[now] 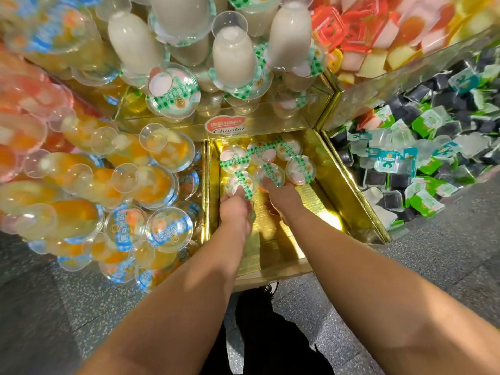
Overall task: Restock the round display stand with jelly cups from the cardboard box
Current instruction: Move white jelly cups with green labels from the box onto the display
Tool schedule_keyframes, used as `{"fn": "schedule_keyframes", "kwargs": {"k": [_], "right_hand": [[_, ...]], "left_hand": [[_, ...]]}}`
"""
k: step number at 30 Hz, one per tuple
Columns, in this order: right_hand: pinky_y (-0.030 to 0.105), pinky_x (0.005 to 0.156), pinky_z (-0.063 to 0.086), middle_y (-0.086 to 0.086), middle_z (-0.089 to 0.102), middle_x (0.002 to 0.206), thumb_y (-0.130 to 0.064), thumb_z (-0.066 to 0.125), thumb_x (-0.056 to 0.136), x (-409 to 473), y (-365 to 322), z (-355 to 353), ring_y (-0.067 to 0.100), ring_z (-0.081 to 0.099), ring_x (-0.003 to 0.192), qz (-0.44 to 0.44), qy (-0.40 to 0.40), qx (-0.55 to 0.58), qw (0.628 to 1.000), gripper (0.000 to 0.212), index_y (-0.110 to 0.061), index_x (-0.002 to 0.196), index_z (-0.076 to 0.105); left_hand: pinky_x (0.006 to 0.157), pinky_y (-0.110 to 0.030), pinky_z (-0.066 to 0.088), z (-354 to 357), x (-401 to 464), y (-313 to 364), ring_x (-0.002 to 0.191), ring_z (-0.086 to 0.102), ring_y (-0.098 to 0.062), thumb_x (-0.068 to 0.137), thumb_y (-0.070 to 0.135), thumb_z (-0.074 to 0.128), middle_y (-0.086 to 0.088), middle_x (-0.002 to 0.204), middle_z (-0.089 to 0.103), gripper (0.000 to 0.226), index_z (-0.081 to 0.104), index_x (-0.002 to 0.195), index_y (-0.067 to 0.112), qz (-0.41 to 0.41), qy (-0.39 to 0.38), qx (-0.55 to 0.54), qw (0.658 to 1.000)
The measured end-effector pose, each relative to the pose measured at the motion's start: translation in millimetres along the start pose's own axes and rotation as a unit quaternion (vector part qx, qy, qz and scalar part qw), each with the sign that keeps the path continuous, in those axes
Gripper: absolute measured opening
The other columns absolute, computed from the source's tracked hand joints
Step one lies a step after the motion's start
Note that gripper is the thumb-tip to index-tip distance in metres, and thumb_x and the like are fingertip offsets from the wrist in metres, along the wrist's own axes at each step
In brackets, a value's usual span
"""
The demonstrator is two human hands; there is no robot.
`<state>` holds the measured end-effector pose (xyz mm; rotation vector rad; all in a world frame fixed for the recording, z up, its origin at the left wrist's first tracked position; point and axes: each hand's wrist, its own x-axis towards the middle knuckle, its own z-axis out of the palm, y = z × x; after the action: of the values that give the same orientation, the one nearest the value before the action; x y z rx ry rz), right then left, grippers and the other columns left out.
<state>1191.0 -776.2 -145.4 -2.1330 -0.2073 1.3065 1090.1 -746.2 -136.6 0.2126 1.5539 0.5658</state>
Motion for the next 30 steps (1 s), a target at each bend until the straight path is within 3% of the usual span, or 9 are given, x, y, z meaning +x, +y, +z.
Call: {"fn": "schedule_keyframes", "kwargs": {"k": [3,8,12,15,18,20,24,27,30], "right_hand": [[0.046,0.09,0.056,0.007,0.063,0.122,-0.079,0.062,0.069,-17.9,-2.0,-13.2,0.03,0.065,0.105,0.033,-0.03,-0.025,0.999,0.099,-0.008,0.137,0.047],[0.044,0.085,0.058,0.008,0.066,0.097,-0.044,0.058,0.093,-75.0,-6.8,-38.1,0.026,0.067,0.093,0.001,-0.029,-0.055,0.998,0.042,-0.008,0.113,0.057],[0.041,0.08,0.055,0.011,0.068,0.1,-0.039,0.059,0.09,-139.5,-26.4,-40.0,0.024,0.066,0.09,-0.075,-0.002,-0.074,0.994,0.033,-0.01,0.105,0.062],[0.046,0.075,0.053,0.009,0.071,0.084,-0.047,0.054,0.074,-194.2,-55.4,-24.7,0.028,0.066,0.079,-0.17,0.02,-0.124,0.977,0.04,-0.01,0.084,0.064],[0.043,0.078,0.05,0.004,0.069,0.082,-0.051,0.05,0.071,-250.4,-90.5,15.4,0.027,0.065,0.085,-0.252,0.025,-0.167,0.953,0.044,-0.01,0.079,0.06],[0.038,0.086,0.051,0.003,0.072,0.096,-0.053,0.052,0.082,-289.8,-115.8,53.6,0.026,0.065,0.095,-0.285,0.033,-0.211,0.934,0.038,-0.018,0.092,0.065],[0.03,0.075,0.042,0.005,0.069,0.096,-0.033,0.057,0.093,-346.8,-156.8,148.9,0.022,0.061,0.092,-0.374,0.008,-0.265,0.889,0.019,-0.016,0.095,0.066],[0.031,0.075,0.042,0.009,0.069,0.103,-0.031,0.058,0.093,-374.3,-181.0,226.8,0.027,0.062,0.099,-0.436,-0.005,-0.313,0.844,0.02,-0.015,0.101,0.067],[0.033,0.079,0.045,0.012,0.069,0.11,-0.035,0.056,0.094,-399.7,-205.2,300.4,0.03,0.063,0.106,-0.489,-0.008,-0.384,0.783,0.027,-0.013,0.107,0.066]], "left_hand": [[0.105,-0.039,0.045,-4.7,-27.3,9.5,0.125,0.054,-0.029,0.1,0.034,0.055,-0.011,0.138,0.054,0.049,0.046,0.141,0.01,-0.036,0.007,0.037,0.999],[0.08,-0.032,0.046,-31.4,-91.4,29.8,0.118,0.056,-0.033,0.098,0.014,0.052,-0.018,0.128,0.059,0.03,0.054,0.127,0.007,-0.002,-0.064,0.129,0.99],[0.077,-0.029,0.047,-68.1,-155.2,57.0,0.094,0.059,-0.022,0.097,0.014,0.057,-0.011,0.103,0.06,0.009,0.058,0.089,0.018,0.042,-0.142,0.157,0.976],[0.07,-0.029,0.049,-111.9,-182.2,101.2,0.088,0.065,-0.024,0.095,0.018,0.06,-0.009,0.099,0.064,0.004,0.059,0.099,0.018,0.126,-0.206,0.203,0.949],[0.065,-0.024,0.049,-180.5,-192.5,160.6,0.077,0.061,-0.017,0.096,0.02,0.059,-0.004,0.092,0.062,0.022,0.058,0.116,0.012,0.247,-0.227,0.257,0.906],[0.069,-0.028,0.048,-234.2,-192.8,203.5,0.072,0.058,-0.016,0.096,0.02,0.06,-0.001,0.086,0.061,0.023,0.059,0.117,0.011,0.313,-0.202,0.269,0.888],[0.064,-0.027,0.043,-347.4,-191.4,285.4,0.075,0.058,-0.016,0.094,0.025,0.062,0.001,0.086,0.063,0.002,0.06,0.095,0.025,0.388,-0.13,0.315,0.856],[0.062,-0.013,0.042,-427.1,-190.7,335.0,0.085,0.059,-0.013,0.096,0.022,0.06,0.001,0.097,0.062,0.01,0.062,0.104,0.019,0.44,-0.058,0.363,0.82],[0.069,-0.025,0.038,-500.0,-190.2,369.2,0.094,0.059,-0.019,0.096,0.034,0.057,0.002,0.098,0.061,0.022,0.061,0.112,0.019,0.445,0.037,0.426,0.787]]}}
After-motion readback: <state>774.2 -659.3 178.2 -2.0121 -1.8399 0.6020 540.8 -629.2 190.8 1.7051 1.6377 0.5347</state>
